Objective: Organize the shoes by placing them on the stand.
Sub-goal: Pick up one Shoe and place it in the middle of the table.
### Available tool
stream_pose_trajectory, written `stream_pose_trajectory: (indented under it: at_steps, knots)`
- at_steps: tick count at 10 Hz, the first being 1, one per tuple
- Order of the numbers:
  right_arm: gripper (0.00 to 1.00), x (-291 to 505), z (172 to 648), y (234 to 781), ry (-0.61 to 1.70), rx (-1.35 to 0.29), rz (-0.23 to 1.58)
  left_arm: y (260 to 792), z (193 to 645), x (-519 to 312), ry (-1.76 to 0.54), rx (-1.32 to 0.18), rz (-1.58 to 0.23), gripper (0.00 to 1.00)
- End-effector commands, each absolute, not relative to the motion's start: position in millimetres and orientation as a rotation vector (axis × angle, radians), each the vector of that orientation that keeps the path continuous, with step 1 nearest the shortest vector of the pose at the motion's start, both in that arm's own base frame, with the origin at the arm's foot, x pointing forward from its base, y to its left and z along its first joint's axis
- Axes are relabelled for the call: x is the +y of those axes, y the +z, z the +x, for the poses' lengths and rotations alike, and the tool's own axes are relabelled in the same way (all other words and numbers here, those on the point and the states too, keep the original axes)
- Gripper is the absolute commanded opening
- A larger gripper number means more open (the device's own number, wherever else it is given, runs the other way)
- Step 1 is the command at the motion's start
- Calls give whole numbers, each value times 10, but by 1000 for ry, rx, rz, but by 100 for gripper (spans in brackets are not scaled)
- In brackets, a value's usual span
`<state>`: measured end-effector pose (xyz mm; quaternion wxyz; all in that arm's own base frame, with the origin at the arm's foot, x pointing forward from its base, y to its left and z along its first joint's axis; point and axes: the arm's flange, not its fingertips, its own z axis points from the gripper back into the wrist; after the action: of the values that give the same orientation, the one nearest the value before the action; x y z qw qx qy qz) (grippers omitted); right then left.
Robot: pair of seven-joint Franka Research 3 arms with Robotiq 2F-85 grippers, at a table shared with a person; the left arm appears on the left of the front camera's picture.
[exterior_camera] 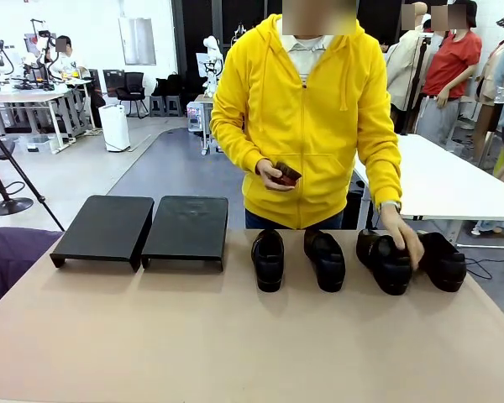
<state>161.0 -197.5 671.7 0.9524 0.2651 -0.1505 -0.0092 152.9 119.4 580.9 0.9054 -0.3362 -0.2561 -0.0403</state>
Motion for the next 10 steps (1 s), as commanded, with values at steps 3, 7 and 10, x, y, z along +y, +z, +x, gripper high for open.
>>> stream_pose_trajectory:
  at_steps: [3,7,10]
  knots:
    - [100,-611,2504,6640,82,-295,477,5809,1524,1193,-101,-535,-707,100]
    - [100,1205,3682,6154,59,-185,456,5809,1524,1193,-101,-535,-707,100]
    - [100,2172,4093,5580,81,-108,417,5809,1524,1193,-101,-535,-707,100]
